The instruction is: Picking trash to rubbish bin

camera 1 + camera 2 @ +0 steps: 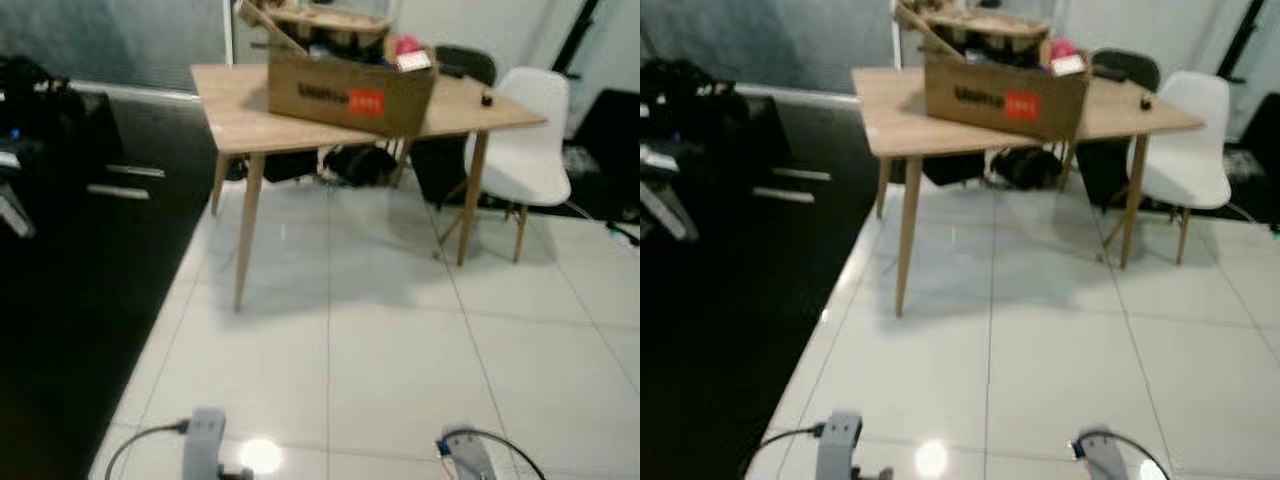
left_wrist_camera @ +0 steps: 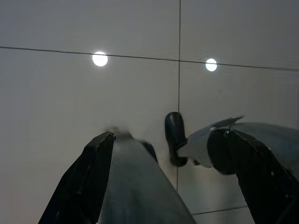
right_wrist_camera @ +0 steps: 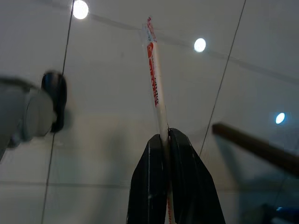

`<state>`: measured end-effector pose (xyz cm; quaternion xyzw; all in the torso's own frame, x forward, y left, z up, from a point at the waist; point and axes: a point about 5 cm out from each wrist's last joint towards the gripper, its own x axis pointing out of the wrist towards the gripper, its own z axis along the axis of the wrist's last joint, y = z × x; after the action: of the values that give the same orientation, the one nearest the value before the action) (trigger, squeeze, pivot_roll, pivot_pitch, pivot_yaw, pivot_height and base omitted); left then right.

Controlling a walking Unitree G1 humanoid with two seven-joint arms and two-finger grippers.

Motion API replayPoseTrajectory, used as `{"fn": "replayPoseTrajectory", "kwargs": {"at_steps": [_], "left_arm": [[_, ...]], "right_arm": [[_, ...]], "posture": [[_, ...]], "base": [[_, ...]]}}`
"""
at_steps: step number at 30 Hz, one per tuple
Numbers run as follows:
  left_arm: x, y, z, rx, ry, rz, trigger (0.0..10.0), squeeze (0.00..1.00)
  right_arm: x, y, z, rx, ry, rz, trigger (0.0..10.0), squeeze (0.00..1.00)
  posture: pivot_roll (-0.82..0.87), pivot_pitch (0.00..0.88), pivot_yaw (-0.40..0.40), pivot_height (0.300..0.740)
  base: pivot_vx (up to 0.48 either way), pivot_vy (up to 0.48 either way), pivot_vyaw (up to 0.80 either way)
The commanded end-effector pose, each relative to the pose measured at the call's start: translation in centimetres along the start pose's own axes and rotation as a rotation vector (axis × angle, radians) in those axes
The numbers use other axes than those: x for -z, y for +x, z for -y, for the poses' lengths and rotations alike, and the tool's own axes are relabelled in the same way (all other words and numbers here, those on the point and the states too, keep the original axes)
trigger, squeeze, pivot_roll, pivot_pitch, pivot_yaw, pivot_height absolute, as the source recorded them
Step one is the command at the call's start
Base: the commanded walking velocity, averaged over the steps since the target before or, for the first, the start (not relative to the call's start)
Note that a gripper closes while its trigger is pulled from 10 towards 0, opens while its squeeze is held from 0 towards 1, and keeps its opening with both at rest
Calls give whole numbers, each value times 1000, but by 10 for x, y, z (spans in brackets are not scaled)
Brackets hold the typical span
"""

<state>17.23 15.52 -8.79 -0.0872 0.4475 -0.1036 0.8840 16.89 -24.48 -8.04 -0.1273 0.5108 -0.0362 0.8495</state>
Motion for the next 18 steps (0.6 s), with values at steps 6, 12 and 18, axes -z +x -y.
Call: {"fn": "replayPoseTrajectory", "kwargs": {"at_steps": [6, 12, 18], "left_arm": [[6, -2, -3, -10, -14, -18, 10000, 0], [6, -2, -3, -6, -8, -19, 10000, 0], [6, -2, -2, 1, -1, -22, 10000, 0]], "right_arm": [[2, 0, -6, -8, 14, -9, 10000, 0], [3, 0, -7, -6, 24, -12, 10000, 0], [4, 0, -6, -3, 27, -14, 10000, 0]], "posture": [[80, 47, -88, 740], [73, 46, -82, 740], [73, 46, -79, 740]], "base": [[349, 0, 0], [349, 0, 0], [347, 0, 0]]}}
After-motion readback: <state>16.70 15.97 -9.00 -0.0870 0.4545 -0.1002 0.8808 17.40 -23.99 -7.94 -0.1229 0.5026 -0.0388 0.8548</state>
